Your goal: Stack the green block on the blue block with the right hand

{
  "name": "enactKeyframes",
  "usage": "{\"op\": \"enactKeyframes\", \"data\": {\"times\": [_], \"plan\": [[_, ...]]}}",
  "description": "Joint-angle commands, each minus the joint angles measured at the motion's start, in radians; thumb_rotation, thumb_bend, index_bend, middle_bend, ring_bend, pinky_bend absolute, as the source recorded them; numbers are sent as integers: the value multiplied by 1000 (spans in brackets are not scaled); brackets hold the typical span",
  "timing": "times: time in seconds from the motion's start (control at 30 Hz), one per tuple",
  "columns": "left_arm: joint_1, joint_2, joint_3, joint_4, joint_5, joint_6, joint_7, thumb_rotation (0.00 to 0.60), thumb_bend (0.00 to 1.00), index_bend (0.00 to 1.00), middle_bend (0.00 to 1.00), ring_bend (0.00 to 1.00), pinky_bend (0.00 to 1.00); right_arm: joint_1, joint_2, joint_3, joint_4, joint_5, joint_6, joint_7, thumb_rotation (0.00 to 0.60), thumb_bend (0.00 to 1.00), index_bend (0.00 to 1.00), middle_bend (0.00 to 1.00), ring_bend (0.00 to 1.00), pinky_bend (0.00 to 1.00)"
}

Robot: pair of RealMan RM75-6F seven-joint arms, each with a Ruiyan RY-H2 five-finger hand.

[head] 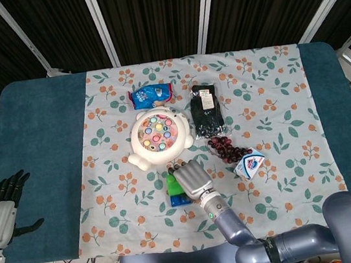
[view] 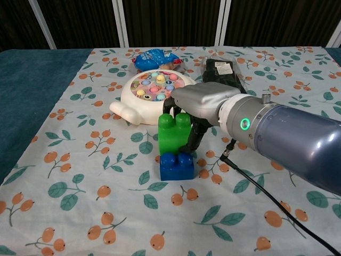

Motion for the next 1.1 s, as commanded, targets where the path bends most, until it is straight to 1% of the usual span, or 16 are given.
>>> {"op": "enactKeyframes", "data": {"times": [0.03, 0.1, 0.17, 0.2, 0.27, 0.4, 0.5, 0.6, 0.7, 0.77, 0.87, 0.97, 1.1], "plan": [[0, 0, 0, 0, 1, 2, 2, 600, 69, 0, 0, 0, 31, -3, 11, -5, -20, -9, 9, -3, 600, 367, 257, 234, 256, 292], [1, -1, 0, 1, 1, 4, 3, 600, 69, 0, 0, 0, 31, -3, 22, -8, -38, -13, 22, -17, 600, 267, 101, 118, 148, 246], [2, -2, 0, 1, 1, 4, 5, 600, 69, 0, 0, 0, 31, -4, 34, -11, -60, -15, 40, -32, 600, 182, 22, 36, 65, 222], [2, -2, 1, 1, 2, 5, 6, 600, 69, 0, 0, 0, 31, -5, 39, -12, -70, -15, 48, -38, 600, 144, 4, 10, 29, 214], [2, -4, 1, 2, 3, 6, 11, 600, 69, 0, 0, 0, 31, -11, 49, -16, -89, -24, 67, -43, 600, 109, 0, 0, 2, 208], [3, -6, 2, 3, 2, 7, 17, 600, 69, 0, 0, 0, 31, -30, 75, -27, -121, -32, 92, -40, 600, 79, 0, 0, 0, 207], [6, -6, 0, 1, -2, 10, 20, 600, 69, 0, 0, 0, 31, -60, 120, -54, -163, -60, 125, -33, 600, 77, 0, 0, 0, 207], [8, -8, -1, 3, -1, 16, 24, 600, 68, 0, 0, 0, 31, -107, 182, -96, -198, -130, 162, 3, 600, 76, 0, 0, 0, 207], [10, -10, -2, 5, 0, 21, 29, 600, 68, 0, 0, 0, 31, -163, 256, -140, -227, -198, 193, 62, 600, 76, 0, 0, 0, 207], [10, -13, -1, 8, 3, 25, 38, 600, 68, 0, 0, 0, 31, -217, 328, -182, -245, -258, 219, 125, 600, 76, 0, 0, 0, 207], [11, -17, 1, 12, 7, 28, 51, 600, 68, 0, 0, 0, 31, -276, 401, -225, -248, -328, 242, 206, 600, 76, 0, 0, 0, 207], [13, -23, 1, 16, 13, 35, 69, 600, 69, 0, 0, 0, 31, -347, 479, -274, -227, -409, 269, 305, 600, 76, 0, 0, 0, 207], [16, -32, 0, 25, 19, 49, 90, 600, 69, 0, 0, 0, 21, -430, 544, -318, -181, -486, 302, 426, 600, 72, 0, 0, 0, 201]]}}
